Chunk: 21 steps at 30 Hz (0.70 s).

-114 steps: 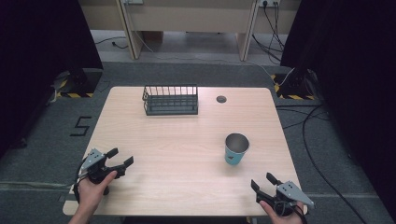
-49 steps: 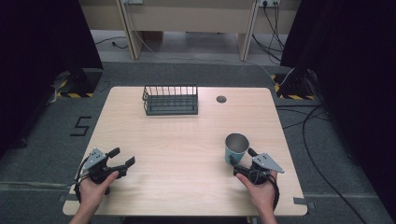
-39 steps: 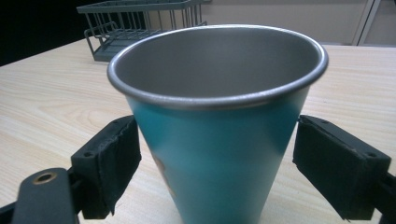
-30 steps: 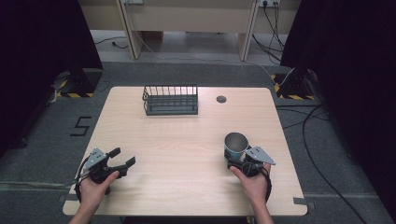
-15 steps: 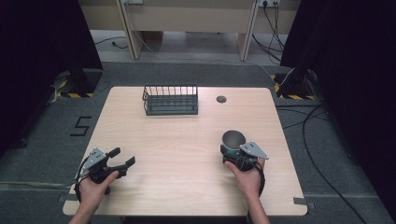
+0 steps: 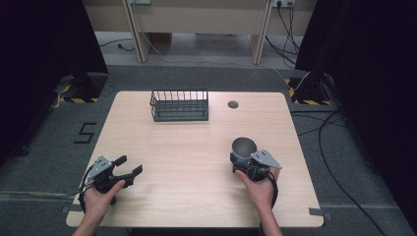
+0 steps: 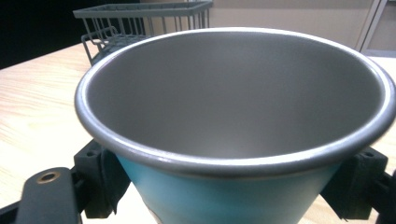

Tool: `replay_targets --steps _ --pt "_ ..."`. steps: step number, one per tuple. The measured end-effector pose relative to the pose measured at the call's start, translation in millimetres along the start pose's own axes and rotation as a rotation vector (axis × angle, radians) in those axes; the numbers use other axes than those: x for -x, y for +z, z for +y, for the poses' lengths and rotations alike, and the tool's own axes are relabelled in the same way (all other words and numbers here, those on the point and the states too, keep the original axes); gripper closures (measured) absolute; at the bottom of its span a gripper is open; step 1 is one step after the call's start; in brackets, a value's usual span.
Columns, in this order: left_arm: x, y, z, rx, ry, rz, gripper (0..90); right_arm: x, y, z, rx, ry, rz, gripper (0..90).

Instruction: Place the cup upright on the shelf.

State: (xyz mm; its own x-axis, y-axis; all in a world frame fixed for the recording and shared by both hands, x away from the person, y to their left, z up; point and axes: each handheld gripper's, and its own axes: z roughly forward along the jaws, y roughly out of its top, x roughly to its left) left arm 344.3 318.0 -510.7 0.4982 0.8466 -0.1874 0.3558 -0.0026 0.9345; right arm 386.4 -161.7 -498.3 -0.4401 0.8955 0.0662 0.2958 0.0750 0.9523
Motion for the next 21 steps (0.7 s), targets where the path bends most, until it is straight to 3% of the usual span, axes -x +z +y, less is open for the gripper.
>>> replay_targets --steps 21 --pt "-0.1 -0.2 0.5 0.006 -0.005 -0.004 16.2 -16.1 11.8 21.9 0.031 -0.012 0.044 17.1"
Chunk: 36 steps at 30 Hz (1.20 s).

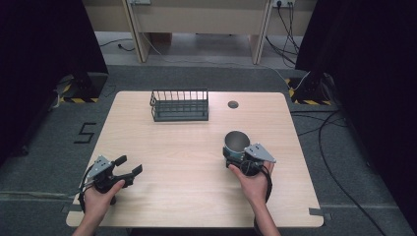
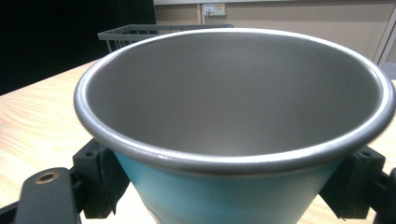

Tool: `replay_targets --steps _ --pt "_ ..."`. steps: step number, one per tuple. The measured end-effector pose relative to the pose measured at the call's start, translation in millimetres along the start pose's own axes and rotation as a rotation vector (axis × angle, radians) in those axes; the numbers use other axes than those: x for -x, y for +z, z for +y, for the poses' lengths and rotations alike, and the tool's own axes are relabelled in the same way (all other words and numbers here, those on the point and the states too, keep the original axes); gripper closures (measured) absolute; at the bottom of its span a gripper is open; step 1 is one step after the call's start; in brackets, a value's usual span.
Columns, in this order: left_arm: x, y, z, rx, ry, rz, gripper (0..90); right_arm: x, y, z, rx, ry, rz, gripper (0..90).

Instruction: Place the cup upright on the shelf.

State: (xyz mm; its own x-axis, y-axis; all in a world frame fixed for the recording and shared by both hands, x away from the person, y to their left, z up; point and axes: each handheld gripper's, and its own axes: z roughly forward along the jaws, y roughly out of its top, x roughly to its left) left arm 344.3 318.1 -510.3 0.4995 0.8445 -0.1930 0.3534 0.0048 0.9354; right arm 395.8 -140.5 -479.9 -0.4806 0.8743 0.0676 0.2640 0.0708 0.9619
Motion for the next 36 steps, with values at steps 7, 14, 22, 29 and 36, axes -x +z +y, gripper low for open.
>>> replay_targets --steps 7,14,22,29,36 --pt "0.2 0.1 0.1 0.000 0.001 -0.001 16.3 -1.6 5.5 6.7 0.014 -0.005 0.002 17.1" --pt "0.3 0.2 0.2 -0.004 0.006 0.000 16.6 -3.5 10.5 14.3 0.025 -0.004 0.004 17.1" --pt "0.6 0.9 0.0 -0.010 0.008 0.002 16.9 -6.6 17.1 24.0 0.034 -0.006 0.005 17.1" --pt "0.3 1.1 -0.1 -0.009 0.004 0.002 17.0 -10.1 24.5 31.8 0.041 -0.014 0.019 17.1" --pt "0.2 1.6 -0.3 -0.013 0.005 0.000 17.1 -13.0 30.5 36.7 0.041 -0.009 0.028 17.2"
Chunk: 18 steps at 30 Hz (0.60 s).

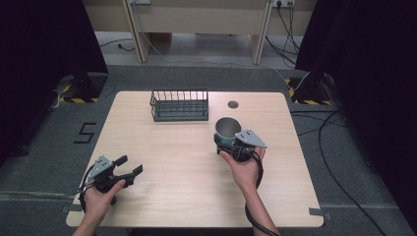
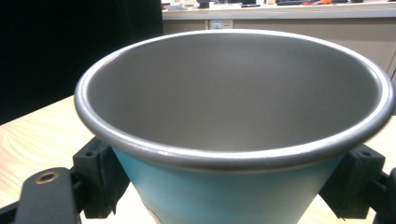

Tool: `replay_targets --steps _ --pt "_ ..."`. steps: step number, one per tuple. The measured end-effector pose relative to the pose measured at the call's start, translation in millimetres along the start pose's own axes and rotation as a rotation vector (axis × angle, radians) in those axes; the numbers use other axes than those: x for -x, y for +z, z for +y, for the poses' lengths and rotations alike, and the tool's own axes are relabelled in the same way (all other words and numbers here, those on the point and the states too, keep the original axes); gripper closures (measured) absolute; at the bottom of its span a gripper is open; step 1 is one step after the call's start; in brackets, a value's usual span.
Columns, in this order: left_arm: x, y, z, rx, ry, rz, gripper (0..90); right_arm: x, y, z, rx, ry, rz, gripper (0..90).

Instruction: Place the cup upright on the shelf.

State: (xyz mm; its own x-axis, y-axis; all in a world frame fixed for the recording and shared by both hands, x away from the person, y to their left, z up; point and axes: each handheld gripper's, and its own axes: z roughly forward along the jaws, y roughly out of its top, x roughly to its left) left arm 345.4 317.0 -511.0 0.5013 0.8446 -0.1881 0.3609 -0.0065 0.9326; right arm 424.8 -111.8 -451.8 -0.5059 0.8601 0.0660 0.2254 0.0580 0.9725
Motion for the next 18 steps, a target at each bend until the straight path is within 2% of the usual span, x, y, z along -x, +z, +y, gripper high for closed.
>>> replay_targets --steps 18 --pt "-0.4 0.6 0.1 0.001 -0.001 -0.004 17.2 -13.4 22.2 8.7 0.006 0.001 0.018 17.2"
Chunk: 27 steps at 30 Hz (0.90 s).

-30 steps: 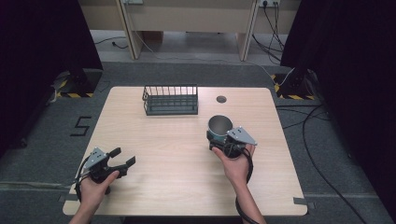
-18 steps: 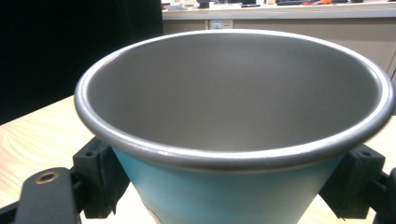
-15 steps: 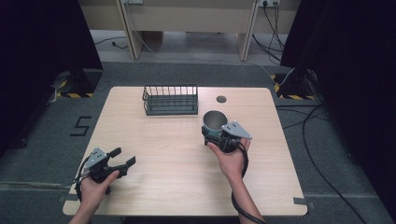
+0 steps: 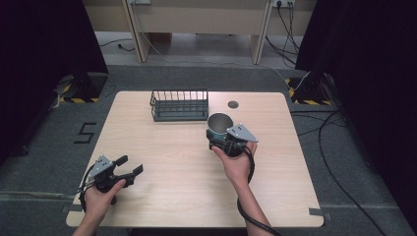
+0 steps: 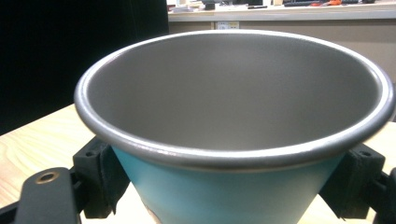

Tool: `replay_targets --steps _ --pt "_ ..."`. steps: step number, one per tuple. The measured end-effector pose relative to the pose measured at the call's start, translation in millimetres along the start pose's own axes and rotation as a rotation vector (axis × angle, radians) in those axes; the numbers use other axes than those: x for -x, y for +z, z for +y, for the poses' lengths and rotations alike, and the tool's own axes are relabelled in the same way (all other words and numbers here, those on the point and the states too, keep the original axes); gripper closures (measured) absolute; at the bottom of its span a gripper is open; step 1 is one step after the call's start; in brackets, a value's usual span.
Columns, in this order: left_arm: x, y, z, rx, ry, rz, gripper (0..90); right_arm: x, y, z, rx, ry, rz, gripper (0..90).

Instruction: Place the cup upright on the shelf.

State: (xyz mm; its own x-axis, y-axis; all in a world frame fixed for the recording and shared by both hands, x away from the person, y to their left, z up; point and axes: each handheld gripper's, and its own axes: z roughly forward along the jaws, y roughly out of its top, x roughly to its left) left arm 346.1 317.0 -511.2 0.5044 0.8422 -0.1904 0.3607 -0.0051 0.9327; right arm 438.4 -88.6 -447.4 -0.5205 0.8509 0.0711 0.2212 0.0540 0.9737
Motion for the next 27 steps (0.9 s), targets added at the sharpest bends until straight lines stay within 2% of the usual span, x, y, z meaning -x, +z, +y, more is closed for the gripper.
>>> replay_targets --steps 27 --pt "0.3 0.9 0.3 0.000 0.001 -0.003 17.4 -10.6 24.9 12.2 0.003 -0.004 0.017 17.2"
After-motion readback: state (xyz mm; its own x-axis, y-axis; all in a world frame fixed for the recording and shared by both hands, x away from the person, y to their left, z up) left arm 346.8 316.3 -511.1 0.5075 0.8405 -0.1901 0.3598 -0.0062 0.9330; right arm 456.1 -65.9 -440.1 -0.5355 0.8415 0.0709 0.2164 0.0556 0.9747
